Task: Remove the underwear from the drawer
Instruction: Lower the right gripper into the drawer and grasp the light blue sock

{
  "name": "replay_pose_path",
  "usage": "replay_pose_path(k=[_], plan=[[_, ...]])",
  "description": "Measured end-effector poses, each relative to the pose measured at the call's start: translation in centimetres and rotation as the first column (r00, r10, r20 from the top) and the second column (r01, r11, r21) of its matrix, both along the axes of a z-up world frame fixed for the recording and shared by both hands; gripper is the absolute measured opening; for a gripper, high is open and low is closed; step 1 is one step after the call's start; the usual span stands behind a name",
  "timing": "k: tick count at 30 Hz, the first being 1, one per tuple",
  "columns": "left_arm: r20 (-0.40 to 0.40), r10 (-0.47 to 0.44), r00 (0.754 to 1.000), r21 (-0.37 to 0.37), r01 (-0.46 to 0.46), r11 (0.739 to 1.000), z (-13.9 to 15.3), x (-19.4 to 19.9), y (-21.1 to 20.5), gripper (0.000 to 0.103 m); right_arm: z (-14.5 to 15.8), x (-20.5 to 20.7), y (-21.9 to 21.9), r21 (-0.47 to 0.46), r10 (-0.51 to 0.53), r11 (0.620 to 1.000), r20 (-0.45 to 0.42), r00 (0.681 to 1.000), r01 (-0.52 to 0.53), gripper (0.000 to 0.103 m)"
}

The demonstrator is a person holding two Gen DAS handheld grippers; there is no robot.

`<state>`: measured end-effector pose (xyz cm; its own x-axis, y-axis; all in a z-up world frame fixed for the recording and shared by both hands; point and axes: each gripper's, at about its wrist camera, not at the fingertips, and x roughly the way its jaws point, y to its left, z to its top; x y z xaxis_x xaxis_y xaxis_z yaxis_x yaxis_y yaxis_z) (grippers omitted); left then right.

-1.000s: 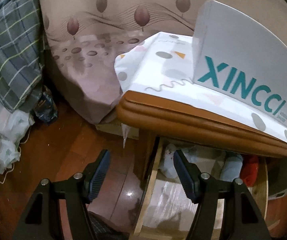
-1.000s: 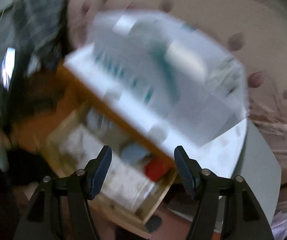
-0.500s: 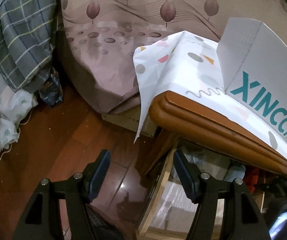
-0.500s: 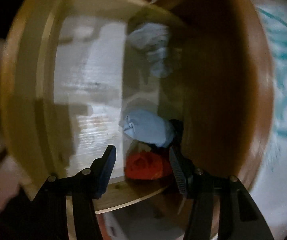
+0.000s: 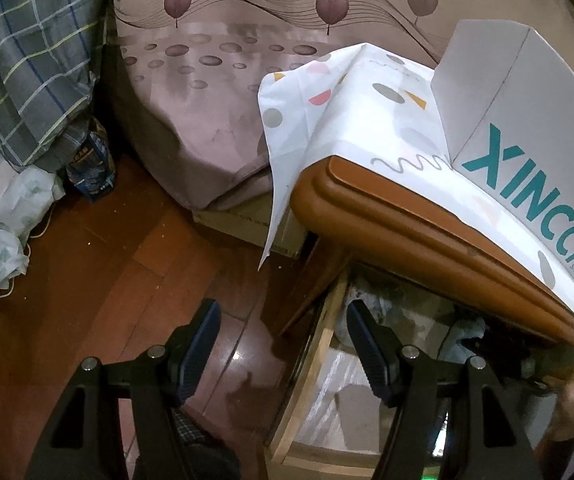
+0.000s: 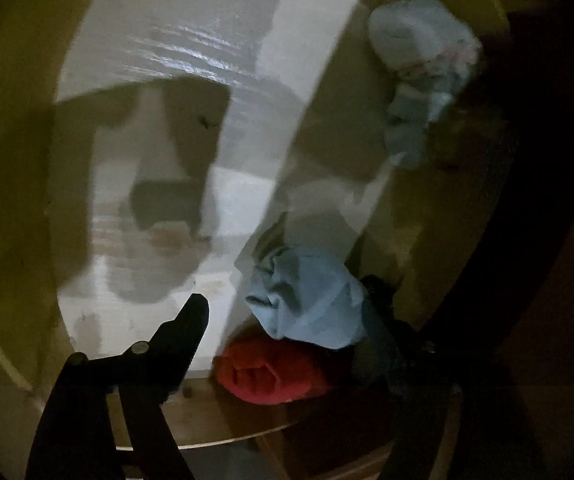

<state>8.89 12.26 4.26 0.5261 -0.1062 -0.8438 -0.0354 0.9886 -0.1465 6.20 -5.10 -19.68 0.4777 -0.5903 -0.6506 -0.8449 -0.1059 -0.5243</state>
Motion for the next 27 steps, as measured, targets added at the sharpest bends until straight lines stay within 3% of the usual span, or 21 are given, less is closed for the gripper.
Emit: replay_pose_path(k=[7, 15, 24, 27], plan=[[-0.011, -0.013, 1.000, 0.004, 0.013, 1.000, -0.1, -0.1, -0.3, 0.067, -2.4, 1.9, -1.4, -0.150, -0.026, 0.988, -0.040, 0.999, 0.020, 0.075], [-0.013, -0.023, 1.000, -0.001, 0.023, 1.000, 0.0, -0.4, -0.2, 0.067, -5.1, 3.3, -2.1, -0.296, 0.037, 0.954, -0.069, 0.997, -0.056, 0.077], [-0.017, -0.032, 0.999, -0.007, 0.032, 0.999, 0.0, -0.3, -0.2, 0.067, -7.1, 4.0, -2.7, -0.383, 0.064, 0.919, -0.075, 0.995, -0.088, 0.076], [-0.019, -0.036, 0.999, -0.007, 0.036, 0.999, 0.0, -0.4, -0.3, 0.067, -7.6, 3.1, -2.3, -0.408, 0.059, 0.909, -0.088, 0.994, -0.090, 0.068]])
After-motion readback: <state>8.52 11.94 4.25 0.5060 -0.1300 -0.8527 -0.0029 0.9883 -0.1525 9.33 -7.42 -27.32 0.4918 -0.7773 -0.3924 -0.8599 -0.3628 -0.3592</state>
